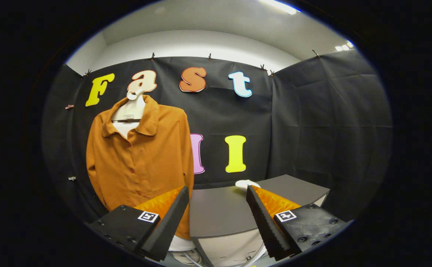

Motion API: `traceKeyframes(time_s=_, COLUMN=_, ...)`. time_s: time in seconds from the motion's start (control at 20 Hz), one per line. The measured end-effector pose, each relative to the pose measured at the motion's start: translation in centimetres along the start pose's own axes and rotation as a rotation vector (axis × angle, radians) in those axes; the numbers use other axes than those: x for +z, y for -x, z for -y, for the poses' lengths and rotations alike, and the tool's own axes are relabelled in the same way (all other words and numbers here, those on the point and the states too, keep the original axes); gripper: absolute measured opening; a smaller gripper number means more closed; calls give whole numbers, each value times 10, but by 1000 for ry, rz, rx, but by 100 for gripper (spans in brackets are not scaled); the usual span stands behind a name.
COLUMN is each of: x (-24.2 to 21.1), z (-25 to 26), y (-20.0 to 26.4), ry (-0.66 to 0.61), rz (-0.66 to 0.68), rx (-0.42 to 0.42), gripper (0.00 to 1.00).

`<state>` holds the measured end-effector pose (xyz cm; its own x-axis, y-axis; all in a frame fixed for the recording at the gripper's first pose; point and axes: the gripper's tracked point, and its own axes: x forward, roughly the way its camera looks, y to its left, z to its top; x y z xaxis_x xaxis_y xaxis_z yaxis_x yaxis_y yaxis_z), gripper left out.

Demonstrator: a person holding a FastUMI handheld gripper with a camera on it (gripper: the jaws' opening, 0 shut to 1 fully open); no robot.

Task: Iron the clothes twice with a garment steamer, once on the left side and once on the right side.

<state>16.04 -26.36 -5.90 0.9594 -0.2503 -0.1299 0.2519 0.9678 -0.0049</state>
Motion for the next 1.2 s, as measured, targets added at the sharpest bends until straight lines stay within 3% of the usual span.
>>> traceKeyframes(time_s=0.5, x=-40, z=87, y=-94, ry=-39, rz=-111, rx=-17, gripper=99)
traceKeyframes(time_s=1.2, x=-134, z=115, y=-178, ry=-50, rz=-433, rx=-42, gripper=100)
